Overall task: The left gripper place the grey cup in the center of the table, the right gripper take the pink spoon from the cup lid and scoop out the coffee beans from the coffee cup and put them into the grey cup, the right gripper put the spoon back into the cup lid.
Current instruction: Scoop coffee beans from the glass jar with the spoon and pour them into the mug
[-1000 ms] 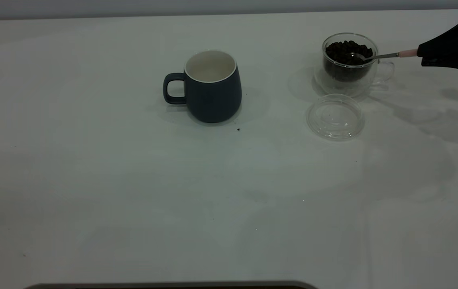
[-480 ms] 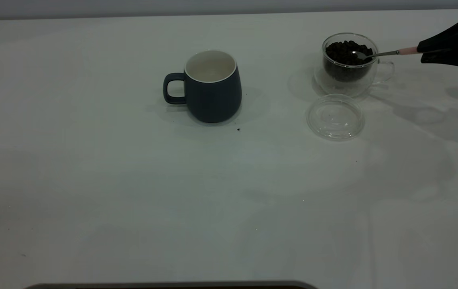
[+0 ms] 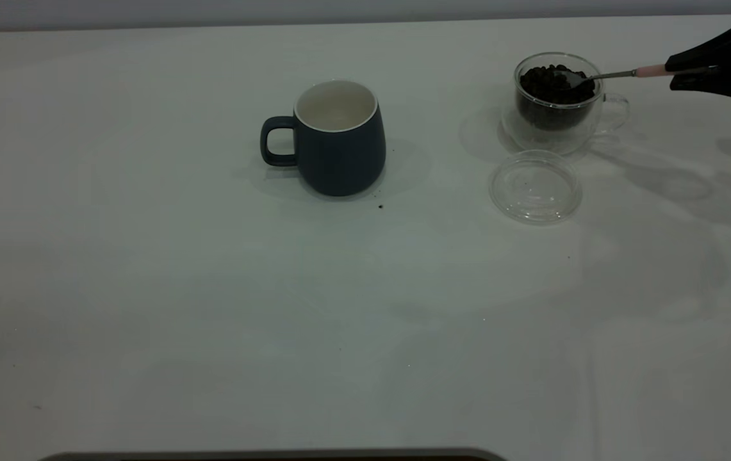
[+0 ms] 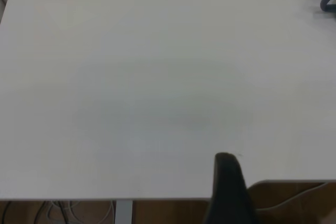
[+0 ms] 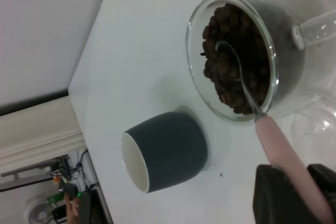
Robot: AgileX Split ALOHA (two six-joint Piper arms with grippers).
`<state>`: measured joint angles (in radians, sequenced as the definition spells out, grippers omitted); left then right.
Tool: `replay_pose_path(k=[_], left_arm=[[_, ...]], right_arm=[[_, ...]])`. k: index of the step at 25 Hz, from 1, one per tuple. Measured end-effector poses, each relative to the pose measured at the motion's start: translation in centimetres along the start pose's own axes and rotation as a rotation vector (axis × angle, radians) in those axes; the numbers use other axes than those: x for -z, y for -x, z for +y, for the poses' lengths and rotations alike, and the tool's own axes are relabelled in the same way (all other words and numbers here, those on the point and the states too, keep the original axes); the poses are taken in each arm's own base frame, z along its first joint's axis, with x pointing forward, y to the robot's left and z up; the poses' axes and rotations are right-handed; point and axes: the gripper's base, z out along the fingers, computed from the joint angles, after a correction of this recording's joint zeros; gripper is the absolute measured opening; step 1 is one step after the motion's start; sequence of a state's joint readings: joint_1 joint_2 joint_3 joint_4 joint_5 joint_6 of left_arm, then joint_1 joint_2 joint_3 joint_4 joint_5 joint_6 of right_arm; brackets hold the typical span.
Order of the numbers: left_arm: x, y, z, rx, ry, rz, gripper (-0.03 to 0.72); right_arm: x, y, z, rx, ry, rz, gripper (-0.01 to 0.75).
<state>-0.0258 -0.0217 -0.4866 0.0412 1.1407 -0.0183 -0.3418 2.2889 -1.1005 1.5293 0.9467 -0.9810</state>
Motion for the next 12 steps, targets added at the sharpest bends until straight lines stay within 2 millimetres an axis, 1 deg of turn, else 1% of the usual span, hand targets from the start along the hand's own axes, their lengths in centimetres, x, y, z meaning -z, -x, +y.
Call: replay_pose_path(k=[12], left_arm=[[0.00,0.00,0.00,0.000,0.000,0.000,0.567]], right_arm=[[0.36,0.07,0.05,-0.041,0.029,0.006,0.114]])
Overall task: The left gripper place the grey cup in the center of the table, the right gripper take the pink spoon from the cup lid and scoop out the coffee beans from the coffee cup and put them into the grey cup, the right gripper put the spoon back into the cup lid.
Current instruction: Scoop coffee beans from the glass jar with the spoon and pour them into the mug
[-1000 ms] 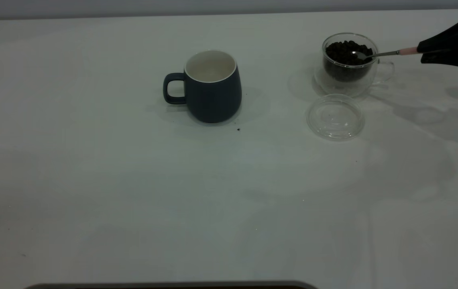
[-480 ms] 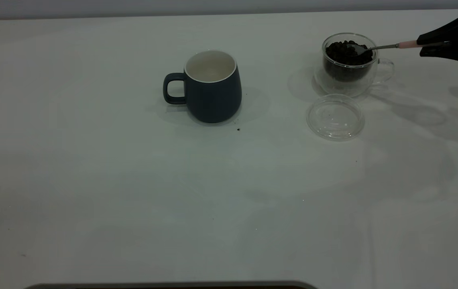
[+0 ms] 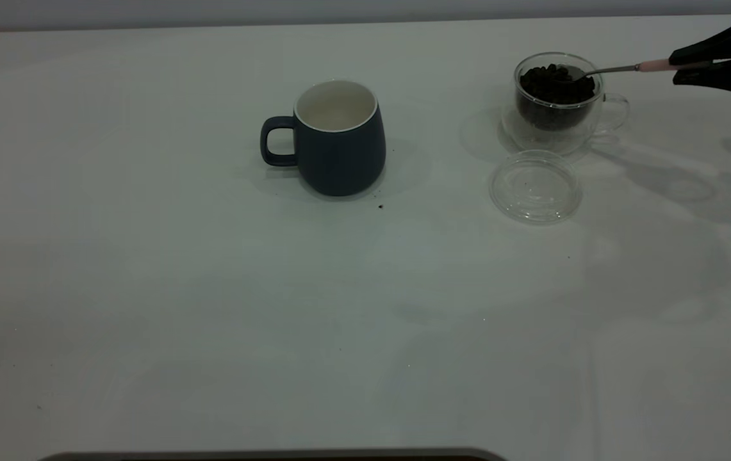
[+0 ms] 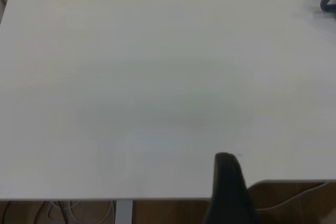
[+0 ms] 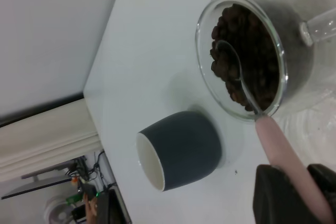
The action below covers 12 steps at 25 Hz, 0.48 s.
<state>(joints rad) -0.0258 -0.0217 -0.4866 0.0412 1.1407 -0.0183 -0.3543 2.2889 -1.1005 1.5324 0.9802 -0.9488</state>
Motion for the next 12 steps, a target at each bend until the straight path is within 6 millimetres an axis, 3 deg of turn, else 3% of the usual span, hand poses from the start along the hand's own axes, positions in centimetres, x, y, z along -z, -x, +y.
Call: replay_pose_path(k=[12], left_arm=[[0.00,0.00,0.00,-0.003,0.000,0.000,0.567]], right_arm=[[0.20,-0.37,0.63,0.003,0.080,0.047,0.114]])
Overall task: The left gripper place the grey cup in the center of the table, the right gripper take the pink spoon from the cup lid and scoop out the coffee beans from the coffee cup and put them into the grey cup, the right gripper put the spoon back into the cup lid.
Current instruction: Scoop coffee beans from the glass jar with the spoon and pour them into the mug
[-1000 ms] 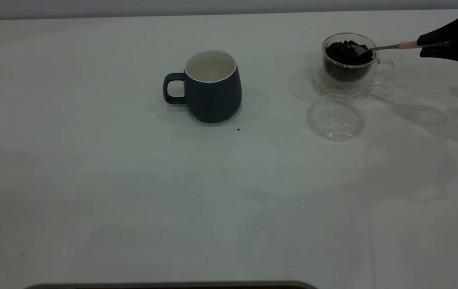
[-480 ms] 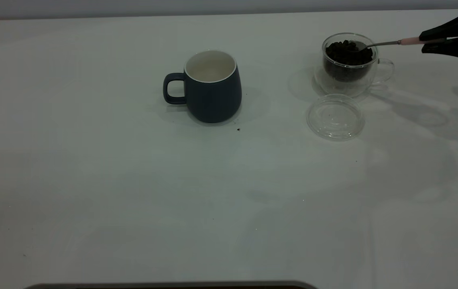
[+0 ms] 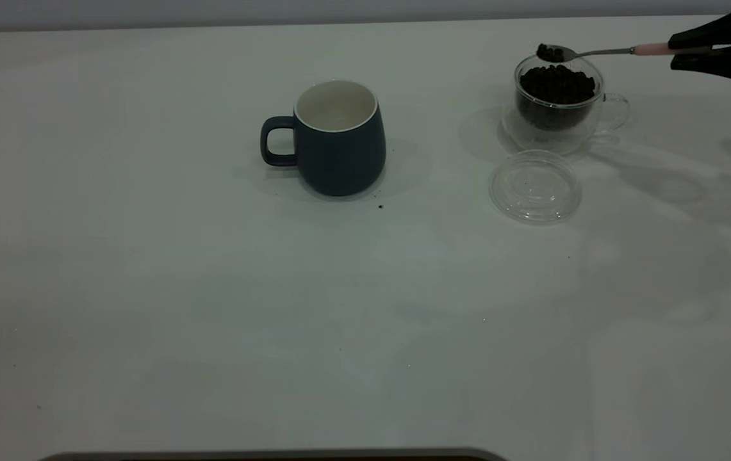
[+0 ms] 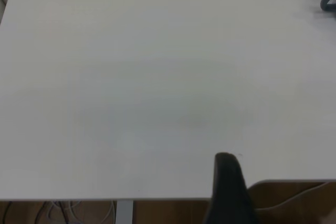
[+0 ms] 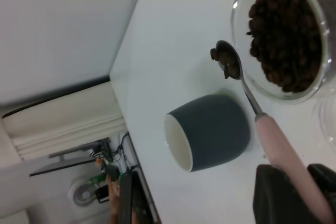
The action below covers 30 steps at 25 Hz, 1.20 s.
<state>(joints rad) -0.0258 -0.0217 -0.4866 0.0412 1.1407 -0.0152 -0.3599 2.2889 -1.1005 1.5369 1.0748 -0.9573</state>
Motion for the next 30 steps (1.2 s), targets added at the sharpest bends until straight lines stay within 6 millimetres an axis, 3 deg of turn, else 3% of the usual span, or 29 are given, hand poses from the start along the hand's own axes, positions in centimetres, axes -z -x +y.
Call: replay_pose_path(k=[10,22,30], left_arm=[[0.0,0.0,0.0,0.000,0.000,0.000,0.567],[0.0,0.0,0.0,0.000,0.000,0.000,0.567],[0.0,0.0,0.0,0.001,0.000,0.000,0.567]], right_arm=[[-0.4,-0.5,0.7,0.014,0.057,0.038,0.114],[-6.9,-4.2,4.1,0.090,0.108,0.127,0.114],[-10.4,-6.8,5.3,0.146,0.079,0.156,0.114]])
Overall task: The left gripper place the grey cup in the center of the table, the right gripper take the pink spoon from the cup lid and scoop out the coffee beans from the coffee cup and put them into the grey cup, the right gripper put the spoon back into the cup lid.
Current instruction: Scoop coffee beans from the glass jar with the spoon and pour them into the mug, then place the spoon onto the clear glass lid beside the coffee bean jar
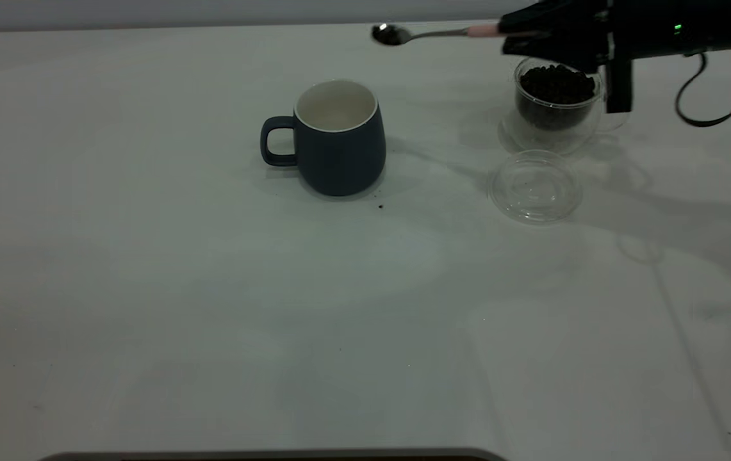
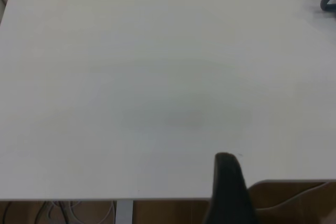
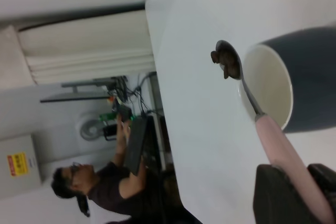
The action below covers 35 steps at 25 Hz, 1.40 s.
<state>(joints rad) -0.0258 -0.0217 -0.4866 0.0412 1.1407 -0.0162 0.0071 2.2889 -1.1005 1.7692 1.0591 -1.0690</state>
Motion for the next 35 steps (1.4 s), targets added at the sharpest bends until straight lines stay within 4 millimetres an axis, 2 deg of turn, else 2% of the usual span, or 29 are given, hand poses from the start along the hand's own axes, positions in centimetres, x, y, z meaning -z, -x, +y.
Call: replay_pose_path(k=[5,13,16,22,25,28,30,33,35], left_arm=[[0.0,0.0,0.0,0.003,0.000,0.000,0.567],[0.0,0.0,0.0,0.002,0.000,0.000,0.567],[0.0,0.0,0.0,0.002,0.000,0.000,0.567],[0.0,0.0,0.0,0.002,0.000,0.000,0.567],[0.0,0.0,0.0,0.002,0.000,0.000,0.567],[0.0,0.0,0.0,0.002,0.000,0.000,0.567],[0.0,0.0,0.0,0.001,0.000,0.000,0.567],[0.0,0.0,0.0,0.001,0.000,0.000,0.567],[0.0,0.0,0.0,0.001,0.000,0.000,0.567]], right_arm=[[-1.3,-0.8,0.1,0.045,-0.048,0.011,0.114],[-2.3,-1.2,-0.2,0.197,-0.118,0.006,0.114],[-2.6,-1.4,-0.2,0.336,-0.128,0.018,0.114],[-2.6,-1.4,-0.2,0.799,-0.127,0.050,0.114],[-2.6,-1.4,-0.2,0.916,-0.134,0.057,0.114],[-2.3,-1.2,0.0,0.847,-0.143,0.042,0.114],[-1.2,-1.1,0.9,0.753,-0.154,0.014,0.114],[1.9,-1.7,2.8,0.582,-0.165,-0.058,0.114],[4.6,-2.5,3.4,0.458,-0.194,-0.115,0.114]])
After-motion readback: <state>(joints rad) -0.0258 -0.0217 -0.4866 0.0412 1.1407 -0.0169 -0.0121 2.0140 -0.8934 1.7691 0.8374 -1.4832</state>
